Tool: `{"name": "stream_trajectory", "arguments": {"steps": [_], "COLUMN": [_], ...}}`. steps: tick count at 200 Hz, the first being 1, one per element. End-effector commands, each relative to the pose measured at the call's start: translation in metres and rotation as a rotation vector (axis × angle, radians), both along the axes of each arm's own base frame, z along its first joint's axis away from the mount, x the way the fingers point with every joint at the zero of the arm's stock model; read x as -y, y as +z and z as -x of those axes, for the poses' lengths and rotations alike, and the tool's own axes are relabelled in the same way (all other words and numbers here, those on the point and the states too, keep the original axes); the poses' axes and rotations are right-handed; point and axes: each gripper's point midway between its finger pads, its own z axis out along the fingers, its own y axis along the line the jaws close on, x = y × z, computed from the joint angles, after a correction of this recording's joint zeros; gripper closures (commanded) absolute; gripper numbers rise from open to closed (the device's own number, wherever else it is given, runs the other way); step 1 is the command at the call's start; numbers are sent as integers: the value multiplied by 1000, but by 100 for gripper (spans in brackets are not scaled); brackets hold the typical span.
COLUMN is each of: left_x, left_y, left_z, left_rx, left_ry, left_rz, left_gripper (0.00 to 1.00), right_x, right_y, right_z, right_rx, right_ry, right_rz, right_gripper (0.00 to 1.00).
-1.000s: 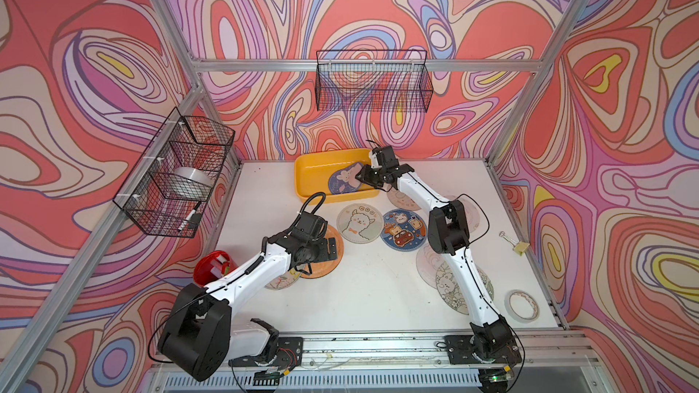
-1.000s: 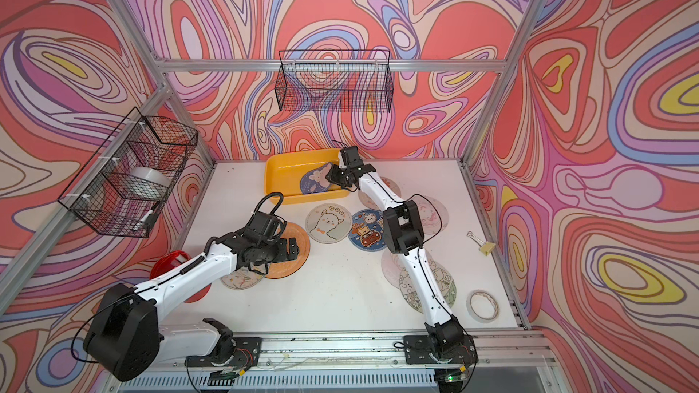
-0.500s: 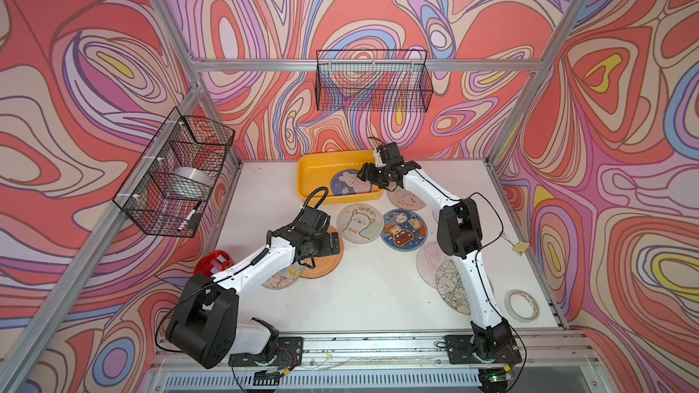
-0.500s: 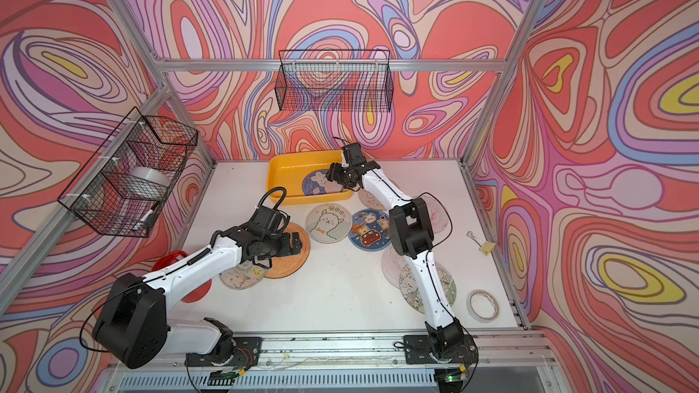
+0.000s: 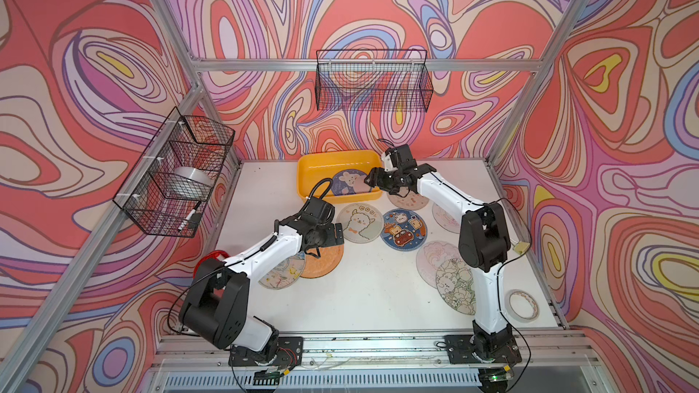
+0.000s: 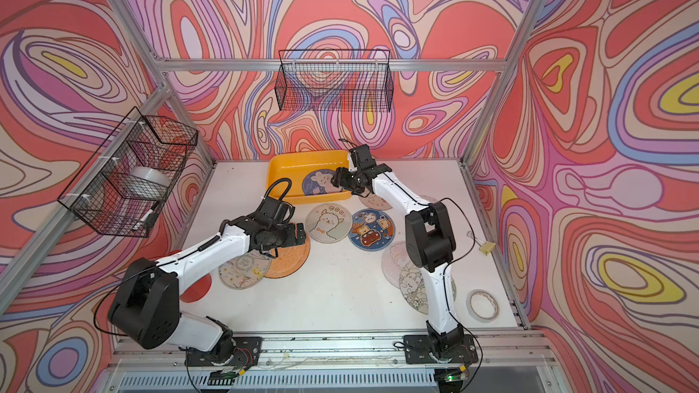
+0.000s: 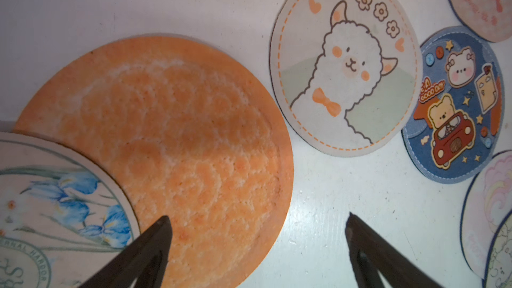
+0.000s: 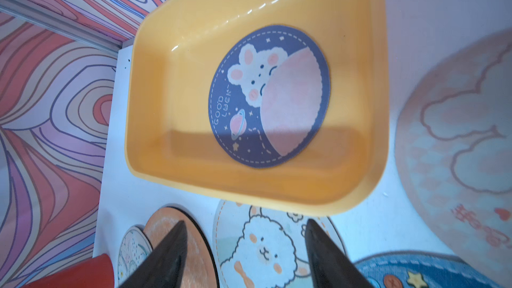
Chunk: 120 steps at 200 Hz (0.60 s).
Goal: Put the coasters into the storage box
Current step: Place the coaster in the storage box, then pick up the coaster from the center of the board.
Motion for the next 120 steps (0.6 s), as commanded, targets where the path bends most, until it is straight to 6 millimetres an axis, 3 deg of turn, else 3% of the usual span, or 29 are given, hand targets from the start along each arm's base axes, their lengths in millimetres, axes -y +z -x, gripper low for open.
{"name": "stream_trajectory", "arguments": {"steps": [1,45,120], "left_x": [0,15,30], "left_y": [5,9,-12], "left_z": [-19,-50,-85], "left_rx": [29,54,35], "left_ry": [8,-24,-59], "left_rz": [-30,-24,-25], "left_gripper": [3,8,17], "right_x": [5,19,32], "right_y": [11,-13,-55], "right_z": [19,51,75], "right_rx": [11,-69,-168], "right_ry": [29,55,58], "right_rz": [4,58,119], "right_gripper": [32,32,33]}}
